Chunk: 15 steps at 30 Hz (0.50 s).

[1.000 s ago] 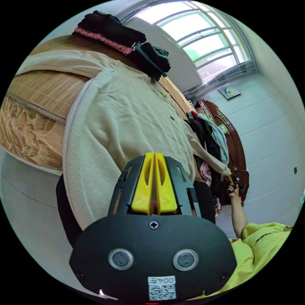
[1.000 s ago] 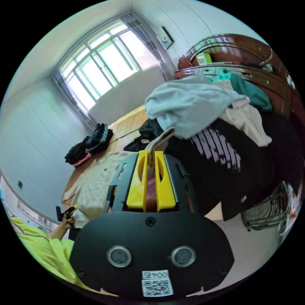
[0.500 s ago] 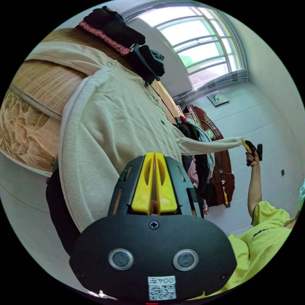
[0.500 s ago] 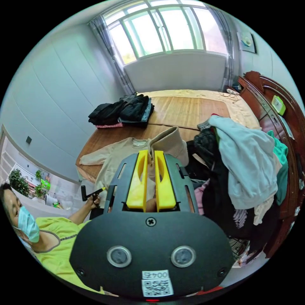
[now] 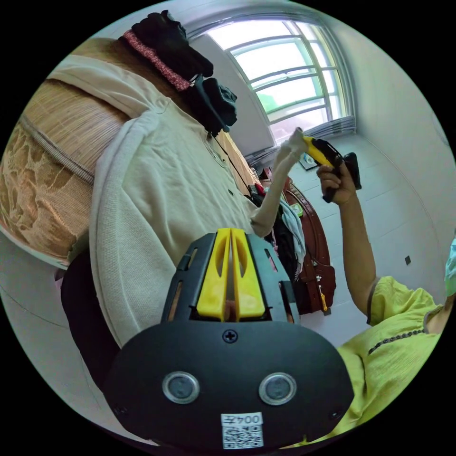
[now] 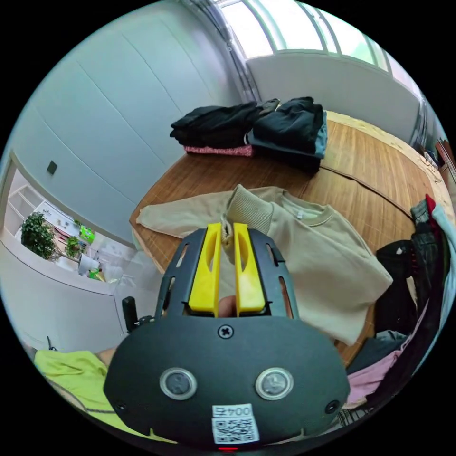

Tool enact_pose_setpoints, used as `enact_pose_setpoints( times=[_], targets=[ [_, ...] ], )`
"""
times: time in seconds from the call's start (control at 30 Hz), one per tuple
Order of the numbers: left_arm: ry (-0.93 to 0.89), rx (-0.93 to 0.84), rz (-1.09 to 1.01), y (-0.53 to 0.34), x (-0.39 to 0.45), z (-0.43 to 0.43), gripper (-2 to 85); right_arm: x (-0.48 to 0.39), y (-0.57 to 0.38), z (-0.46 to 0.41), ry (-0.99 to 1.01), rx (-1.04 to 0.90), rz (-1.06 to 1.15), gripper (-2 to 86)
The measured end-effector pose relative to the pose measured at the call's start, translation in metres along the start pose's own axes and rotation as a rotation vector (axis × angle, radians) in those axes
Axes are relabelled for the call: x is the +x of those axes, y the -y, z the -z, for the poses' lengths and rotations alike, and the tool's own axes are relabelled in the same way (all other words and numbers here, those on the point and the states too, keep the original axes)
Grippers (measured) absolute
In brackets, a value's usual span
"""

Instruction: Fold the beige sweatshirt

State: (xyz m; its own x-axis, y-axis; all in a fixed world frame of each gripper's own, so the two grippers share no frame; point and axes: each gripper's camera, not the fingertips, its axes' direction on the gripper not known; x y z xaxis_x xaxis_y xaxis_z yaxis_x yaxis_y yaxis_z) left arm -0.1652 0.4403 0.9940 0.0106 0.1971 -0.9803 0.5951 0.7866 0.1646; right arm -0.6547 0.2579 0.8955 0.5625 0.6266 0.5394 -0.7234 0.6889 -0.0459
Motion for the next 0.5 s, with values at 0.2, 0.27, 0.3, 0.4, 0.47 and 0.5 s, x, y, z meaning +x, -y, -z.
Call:
enact_pose_setpoints(
  times=[0.2,0.27,0.3,0.4,0.47,0.5],
  targets=[
    [-0.029,0.012,0.026,0.007,0.008,0.000,0.4,0.000,-0.045,-0.074,0.006,0.076,0.043,6.2],
    [-0.042,0.016,0.008,0.010,0.016,-0.002,0.6,0.016,-0.074,-0.051,0.002,0.184,0.050,6.6],
    [-0.048,0.016,0.002,0.011,0.019,-0.003,0.7,0.031,-0.099,-0.033,-0.016,0.263,0.044,7.7],
    [-0.061,0.006,-0.026,0.016,0.034,-0.009,1.5,0.074,-0.175,0.003,-0.127,0.444,0.001,11.2],
    [-0.038,-0.021,-0.088,0.024,0.059,-0.018,2.4,0.102,-0.218,0.008,-0.265,0.448,-0.066,11.7],
    [-0.025,-0.030,-0.113,0.028,0.067,-0.021,2.5,0.120,-0.243,0.005,-0.359,0.421,-0.103,11.5]
  ],
)
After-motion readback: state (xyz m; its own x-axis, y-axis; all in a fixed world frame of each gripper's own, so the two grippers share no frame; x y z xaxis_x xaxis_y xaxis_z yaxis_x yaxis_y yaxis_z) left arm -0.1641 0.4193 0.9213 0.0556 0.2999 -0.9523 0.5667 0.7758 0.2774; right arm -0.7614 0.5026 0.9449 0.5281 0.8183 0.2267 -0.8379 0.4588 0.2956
